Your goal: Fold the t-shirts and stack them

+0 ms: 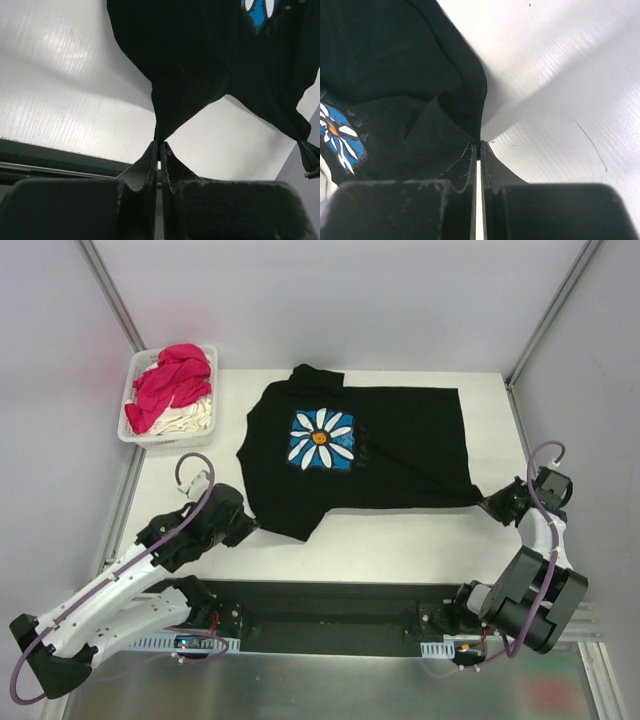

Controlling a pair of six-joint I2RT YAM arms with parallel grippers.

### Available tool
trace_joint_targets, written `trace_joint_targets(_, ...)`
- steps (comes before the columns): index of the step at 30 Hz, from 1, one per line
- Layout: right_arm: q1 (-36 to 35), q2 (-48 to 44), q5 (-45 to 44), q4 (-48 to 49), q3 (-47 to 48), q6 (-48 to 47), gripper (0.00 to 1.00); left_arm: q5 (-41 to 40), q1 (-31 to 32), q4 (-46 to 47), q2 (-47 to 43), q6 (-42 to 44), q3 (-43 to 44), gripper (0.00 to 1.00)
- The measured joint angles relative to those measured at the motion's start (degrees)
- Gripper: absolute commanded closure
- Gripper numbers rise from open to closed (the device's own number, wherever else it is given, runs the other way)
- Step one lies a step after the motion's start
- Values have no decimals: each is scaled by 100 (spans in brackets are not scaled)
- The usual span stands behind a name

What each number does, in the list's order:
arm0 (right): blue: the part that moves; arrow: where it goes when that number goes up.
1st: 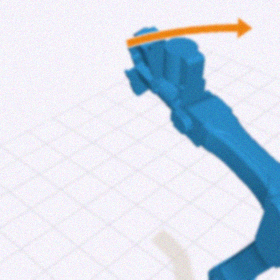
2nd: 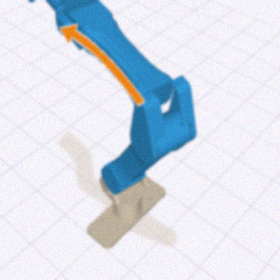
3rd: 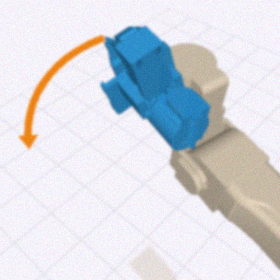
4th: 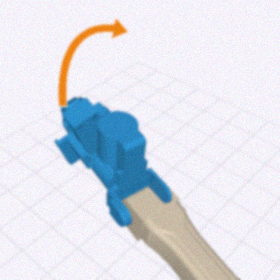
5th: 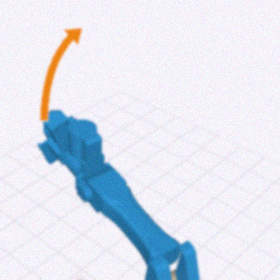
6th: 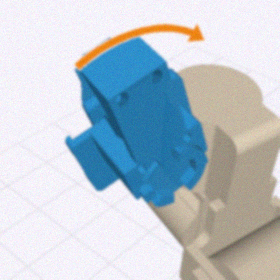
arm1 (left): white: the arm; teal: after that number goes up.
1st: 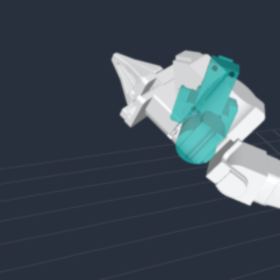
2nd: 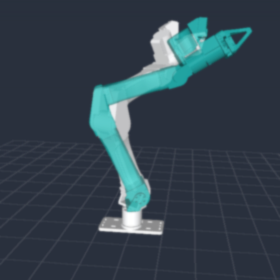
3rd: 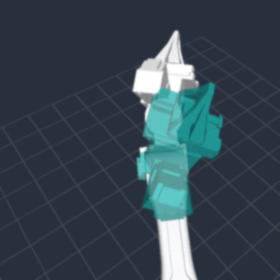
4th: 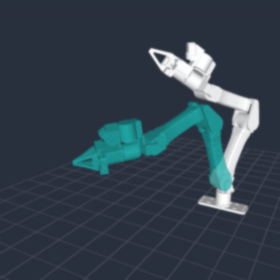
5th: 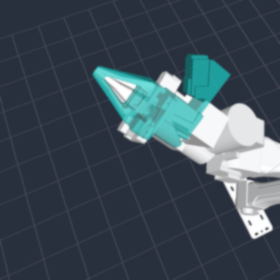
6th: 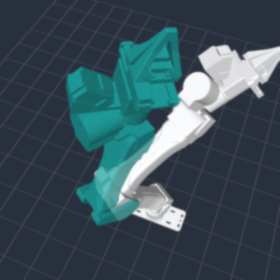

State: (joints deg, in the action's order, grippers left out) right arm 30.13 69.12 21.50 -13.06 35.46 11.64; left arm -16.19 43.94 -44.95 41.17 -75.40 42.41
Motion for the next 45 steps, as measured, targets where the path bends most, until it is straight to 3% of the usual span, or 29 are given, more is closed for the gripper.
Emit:
trace_joint_targets(26,-31,35,483,-645,876,20,99,-76,-964,-127,337,1541,1416,100)
trace_joint_targets(45,-109,492,597,-245,1117,28,99,721,-1198,872,1853,4461,2881,100)
